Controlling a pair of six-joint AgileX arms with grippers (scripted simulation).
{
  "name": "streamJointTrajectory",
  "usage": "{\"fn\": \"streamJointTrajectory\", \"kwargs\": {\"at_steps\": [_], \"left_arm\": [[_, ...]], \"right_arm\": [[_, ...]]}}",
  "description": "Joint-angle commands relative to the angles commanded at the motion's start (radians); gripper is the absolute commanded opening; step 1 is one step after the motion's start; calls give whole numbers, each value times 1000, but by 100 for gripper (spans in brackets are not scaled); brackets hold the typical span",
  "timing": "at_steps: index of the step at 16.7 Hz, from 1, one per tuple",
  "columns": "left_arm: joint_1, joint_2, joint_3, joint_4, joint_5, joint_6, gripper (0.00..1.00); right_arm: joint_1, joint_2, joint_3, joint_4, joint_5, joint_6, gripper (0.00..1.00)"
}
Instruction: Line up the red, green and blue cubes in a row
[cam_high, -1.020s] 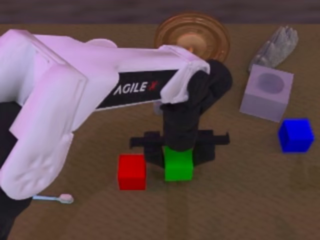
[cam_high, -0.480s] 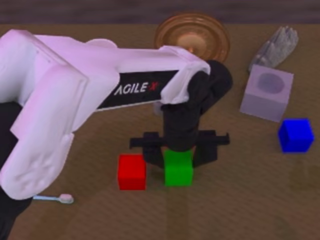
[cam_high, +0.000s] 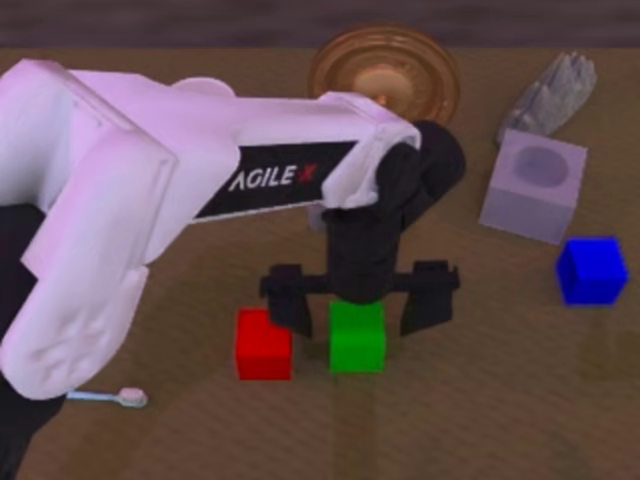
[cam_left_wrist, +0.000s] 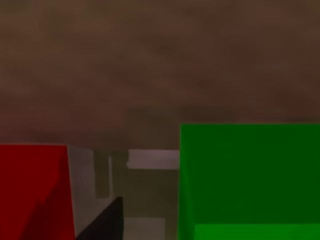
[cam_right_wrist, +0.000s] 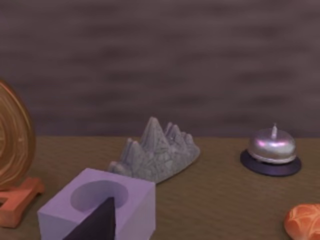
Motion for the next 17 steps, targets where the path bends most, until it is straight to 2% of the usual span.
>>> {"fn": "streamJointTrajectory", "kwargs": {"at_steps": [5, 12, 17], "left_arm": [[3, -4, 15, -17, 0, 0, 100], [21, -66, 162, -231, -1, -2, 100], [16, -67, 167, -237, -1, -2, 100]], "right_arm": [[0, 0, 0, 0, 0, 0, 100], [0, 0, 0, 0, 0, 0, 100], [0, 0, 0, 0, 0, 0, 100]]}}
